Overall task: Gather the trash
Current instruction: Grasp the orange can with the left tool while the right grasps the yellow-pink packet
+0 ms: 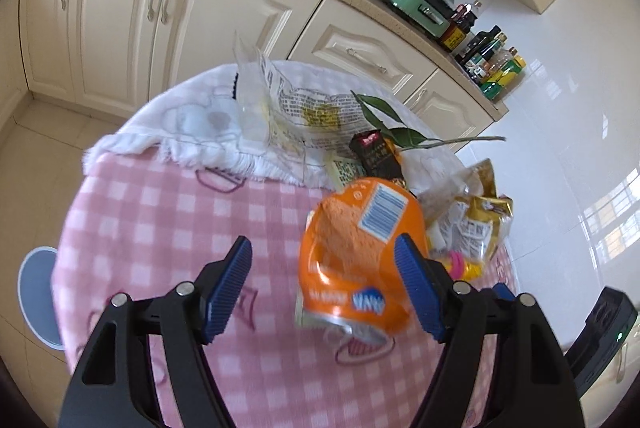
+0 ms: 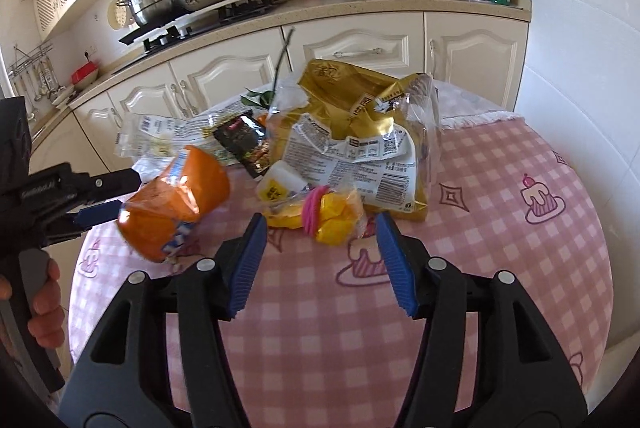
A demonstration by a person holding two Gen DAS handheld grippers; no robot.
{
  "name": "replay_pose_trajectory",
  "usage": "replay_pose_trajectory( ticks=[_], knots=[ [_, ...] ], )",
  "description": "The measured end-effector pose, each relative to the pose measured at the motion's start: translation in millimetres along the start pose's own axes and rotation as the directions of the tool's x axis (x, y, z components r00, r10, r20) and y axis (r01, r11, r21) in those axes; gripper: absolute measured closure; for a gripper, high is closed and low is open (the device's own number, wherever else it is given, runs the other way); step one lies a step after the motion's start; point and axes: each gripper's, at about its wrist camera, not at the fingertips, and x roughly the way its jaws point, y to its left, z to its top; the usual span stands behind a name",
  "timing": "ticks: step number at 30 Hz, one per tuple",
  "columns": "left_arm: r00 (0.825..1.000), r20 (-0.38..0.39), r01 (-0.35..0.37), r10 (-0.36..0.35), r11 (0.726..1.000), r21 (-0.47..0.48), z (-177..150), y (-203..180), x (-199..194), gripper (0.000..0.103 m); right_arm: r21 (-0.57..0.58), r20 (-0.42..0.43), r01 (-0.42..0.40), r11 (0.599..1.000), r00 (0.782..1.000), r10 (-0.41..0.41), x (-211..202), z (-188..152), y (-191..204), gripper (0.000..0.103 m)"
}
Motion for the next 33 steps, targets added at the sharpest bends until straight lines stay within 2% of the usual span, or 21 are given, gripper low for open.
replay_pose_trajectory(
  ticks=[3, 5, 10, 12, 13, 19, 21, 22, 23, 27, 33],
  knots=[
    [0.999, -0.029, 0.024, -0.024, 1.000, -0.010, 5.9, 0.1, 15.9, 0.031, 0.000, -0.007, 0.018, 1.000, 1.000, -0.018, 5.0, 1.1, -2.4, 0.043],
    [0.998, -0.049, 0.035, -0.035, 0.999, -0.010, 6.2, -0.7, 24.2, 0.031, 0.007, -0.015, 0.025, 1.000, 1.000, -0.025, 8.1, 1.6, -4.5, 0.038],
    [0.996, -0.069, 0.056, -0.053, 0.998, 0.040, 1.1, -10.0, 33.4, 0.034, 0.038, -0.045, 0.003, 0.999, 0.999, -0.001, 19.7, 6.0, -9.5, 0.037],
    [0.994, -0.071, 0.088, -0.084, 0.995, 0.049, -0.4, -13.4, 32.3, 0.058, 0.050, -0.056, 0.002, 0.999, 0.998, 0.001, 24.5, 8.8, -10.4, 0.037],
    [0.993, -0.071, 0.099, -0.095, 0.994, 0.045, -0.8, -14.2, 31.1, 0.063, 0.068, -0.065, -0.020, 0.997, 0.998, 0.024, 27.8, 10.0, -11.7, 0.037],
    [0.998, -0.029, 0.064, -0.061, 0.992, 0.112, -8.9, -29.4, 17.2, 0.076, 0.126, -0.111, -0.042, 0.991, 0.992, 0.056, 47.0, 12.4, -13.9, 0.038],
    [0.998, -0.010, 0.067, -0.067, 0.991, 0.114, -12.4, -31.9, 10.3, 0.080, 0.140, -0.125, -0.057, 0.989, 0.989, 0.074, 51.5, 12.0, -14.2, 0.042],
    [0.998, 0.000, 0.061, -0.062, 0.991, 0.120, -13.5, -33.0, 7.2, 0.080, 0.137, -0.128, -0.058, 0.989, 0.989, 0.076, 52.1, 13.0, -13.4, 0.057],
    [0.998, 0.014, 0.055, -0.057, 0.991, 0.124, -15.0, -33.6, 3.8, 0.083, 0.133, -0.124, -0.065, 0.989, 0.989, 0.082, 51.5, 13.0, -13.2, 0.059],
    [0.997, 0.044, 0.063, -0.070, 0.990, 0.129, -21.5, -34.9, -12.1, 0.085, 0.117, -0.112, -0.069, 0.991, 0.990, 0.082, 44.7, 10.9, -9.3, 0.061],
    [0.992, 0.098, 0.063, -0.077, 0.989, 0.134, -31.8, -32.2, -47.6, 0.086, 0.046, -0.033, -0.062, 0.997, 0.997, 0.063, 6.0, 7.0, 15.3, 0.063]
  ],
)
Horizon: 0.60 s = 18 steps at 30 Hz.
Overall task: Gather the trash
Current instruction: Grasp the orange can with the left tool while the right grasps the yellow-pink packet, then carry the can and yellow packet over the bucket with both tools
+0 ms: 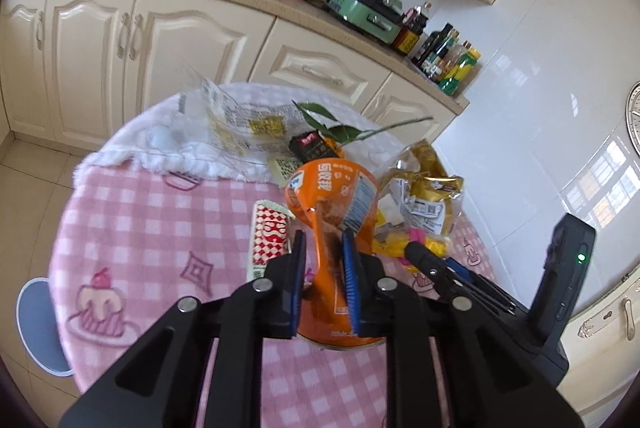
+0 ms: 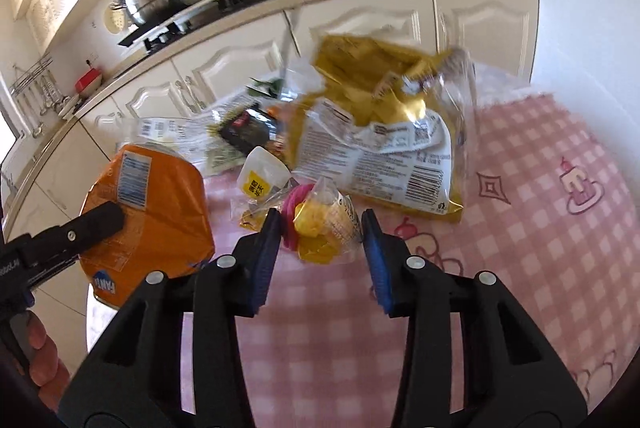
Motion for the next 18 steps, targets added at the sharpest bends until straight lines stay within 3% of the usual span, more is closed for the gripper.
replay_pose_trajectory(
  ticks=[5, 10, 13, 14, 18],
  knots=[
    [0.998, 0.070, -0.003, 0.005, 1.000, -0.017, -5.3, 11.0, -44.4, 0.087, -0.043, 0.062, -0.022, 0.999, 0.998, 0.024, -32.8, -1.3, 31.5, 0.063],
    [0.986, 0.163, -0.035, 0.045, 0.998, -0.059, -16.4, 46.0, -107.8, 0.087, -0.122, 0.091, -0.087, 0.989, 0.991, 0.098, -52.5, -7.7, 89.6, 0.063],
    [0.975, 0.207, -0.060, 0.080, 0.993, -0.102, -25.6, 76.2, -146.2, 0.091, -0.181, 0.076, -0.140, 0.973, 0.985, 0.156, -52.9, -19.8, 136.5, 0.063],
    [0.973, 0.212, -0.064, 0.087, 0.991, -0.115, -28.7, 86.3, -155.5, 0.103, -0.195, 0.067, -0.154, 0.969, 0.983, 0.170, -50.8, -22.9, 147.9, 0.063],
    [0.976, 0.191, -0.070, 0.108, 0.978, -0.196, -43.3, 139.3, -158.3, 0.103, -0.271, -0.022, -0.216, 0.938, 0.976, 0.218, -24.7, -50.8, 217.8, 0.063]
  ],
)
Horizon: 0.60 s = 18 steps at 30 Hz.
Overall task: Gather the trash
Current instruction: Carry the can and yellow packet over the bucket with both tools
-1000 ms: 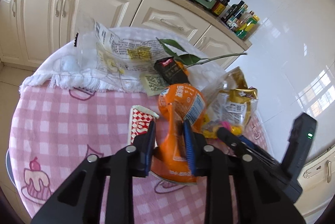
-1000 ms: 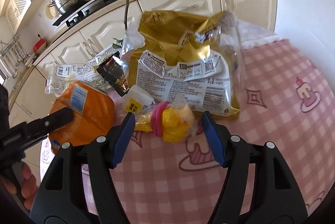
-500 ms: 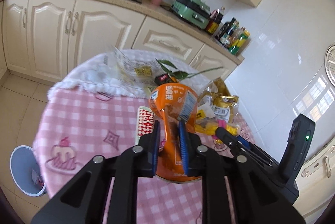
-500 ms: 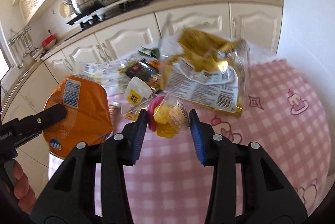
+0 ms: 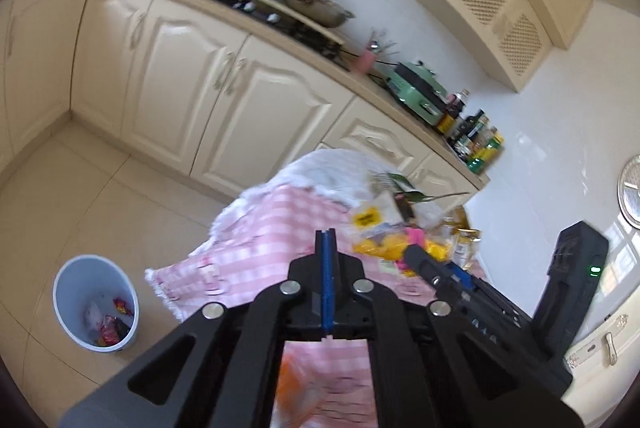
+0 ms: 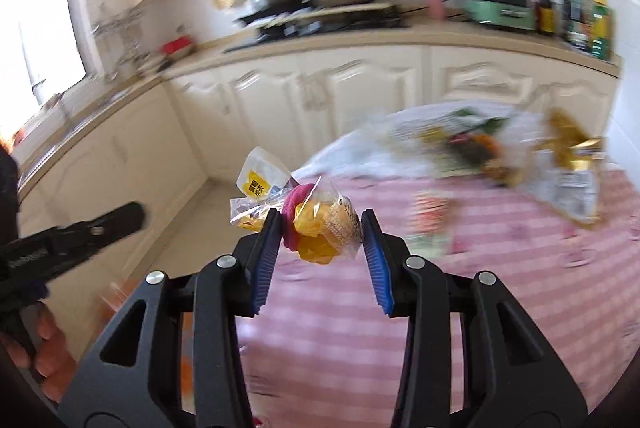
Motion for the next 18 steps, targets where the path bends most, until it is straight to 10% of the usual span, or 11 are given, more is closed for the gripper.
replay_pose_trajectory(
  ticks=[8, 18],
  knots=[
    [0.960, -0.091, -0.276, 0.264, 0.945, -0.175, -37.4, 152.0, -28.0, 0.103, -0.120, -0.198, -0.215, 0.969, 0.962, 0.189, 76.7, -67.3, 97.7, 0.063],
    [0.936, -0.183, -0.345, 0.301, 0.890, -0.298, -84.6, 224.4, -18.4, 0.103, -0.198, -0.350, -0.302, 0.933, 0.911, 0.220, 141.4, -121.5, 152.5, 0.063]
  ],
)
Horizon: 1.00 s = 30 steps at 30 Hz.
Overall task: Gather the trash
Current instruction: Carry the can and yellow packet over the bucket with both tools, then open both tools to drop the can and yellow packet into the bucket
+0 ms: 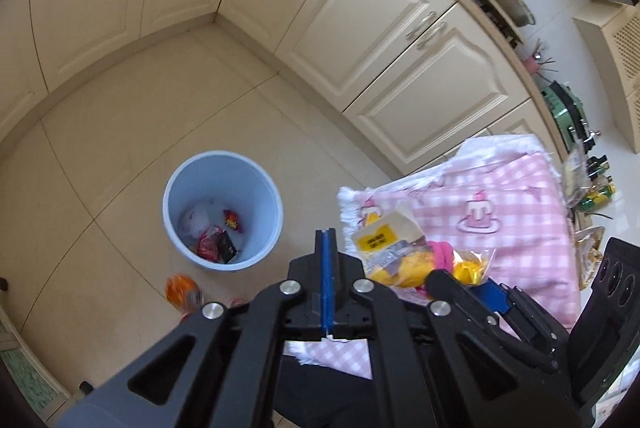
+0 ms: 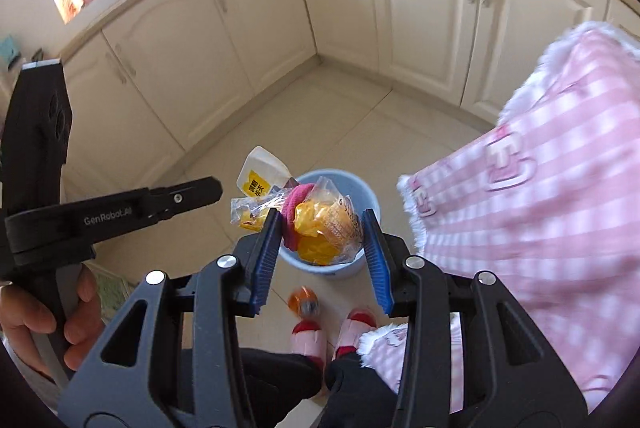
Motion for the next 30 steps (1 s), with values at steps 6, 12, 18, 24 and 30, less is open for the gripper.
replay_pose_trajectory(
  ticks=[6, 12, 18, 24, 30],
  knots=[
    [0.998, -0.038, -0.051, 0.051, 0.999, -0.010, 3.6, 25.5, 36.3, 0.102, 0.011, -0.067, -0.002, 1.000, 0.998, 0.002, 60.8, 4.2, 0.7, 0.063],
    [0.991, -0.074, -0.117, 0.113, 0.991, -0.061, 22.8, 63.9, 79.8, 0.077, -0.004, -0.135, 0.002, 1.000, 0.991, -0.003, 128.5, 9.8, 13.2, 0.063],
    [0.982, -0.118, -0.161, 0.150, 0.984, -0.083, 41.9, 99.5, 117.4, 0.060, 0.013, -0.177, 0.012, 1.000, 0.984, -0.010, 185.9, 17.9, 14.1, 0.062],
    [0.982, -0.132, -0.154, 0.139, 0.982, -0.113, 47.7, 113.4, 128.9, 0.055, 0.032, -0.166, 0.008, 0.999, 0.986, -0.003, 206.2, 26.2, 13.3, 0.060],
    [0.989, -0.092, -0.126, 0.117, 0.987, -0.096, 47.1, 93.4, 104.8, 0.053, 0.024, -0.114, 0.022, 0.999, 0.993, -0.019, 175.6, 33.7, 16.3, 0.058]
  ],
)
